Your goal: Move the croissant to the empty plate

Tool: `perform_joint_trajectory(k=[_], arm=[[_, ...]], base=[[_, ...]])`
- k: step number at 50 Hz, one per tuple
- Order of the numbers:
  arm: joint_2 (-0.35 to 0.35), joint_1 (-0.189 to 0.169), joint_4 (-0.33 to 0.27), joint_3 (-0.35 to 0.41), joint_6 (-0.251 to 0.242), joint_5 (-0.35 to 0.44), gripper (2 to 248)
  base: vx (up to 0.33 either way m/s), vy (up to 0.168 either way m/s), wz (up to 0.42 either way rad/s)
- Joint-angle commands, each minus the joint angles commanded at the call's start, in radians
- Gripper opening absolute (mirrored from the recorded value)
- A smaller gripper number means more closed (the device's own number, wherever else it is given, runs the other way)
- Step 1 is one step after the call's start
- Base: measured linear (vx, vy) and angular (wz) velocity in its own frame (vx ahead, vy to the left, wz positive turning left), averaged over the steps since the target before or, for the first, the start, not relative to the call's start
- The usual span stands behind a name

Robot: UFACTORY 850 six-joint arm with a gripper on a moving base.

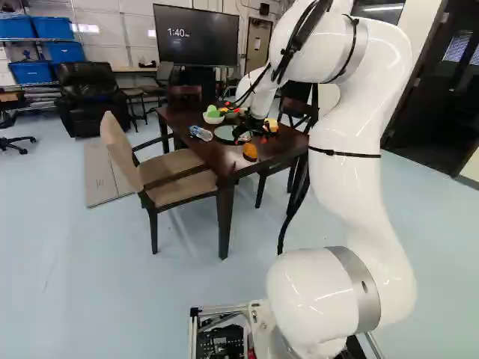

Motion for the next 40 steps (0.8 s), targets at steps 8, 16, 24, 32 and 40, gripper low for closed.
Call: perform_joint_trajectory(k=[8, 16, 24, 32, 40], arm=[[-0.011, 0.0, -0.008, -0.015, 0.0, 0.0, 247], [-0.021, 0.0, -0.016, -0.029, 0.0, -0.002, 247], [-0.029, 0.0, -0.025, -0.039, 0.0, -0.008, 247], [-0.037, 0.001, -0.033, -0.051, 0.0, -0.02, 247], [-0.048, 0.004, -0.042, -0.066, 0.0, -0.042, 247]], base=[[0.0, 0.0, 0.0], [0.0, 0.0, 0.0], [0.0, 0.0, 0.0], [0.0, 0.0, 0.0], [0.0, 0.0, 0.0]])
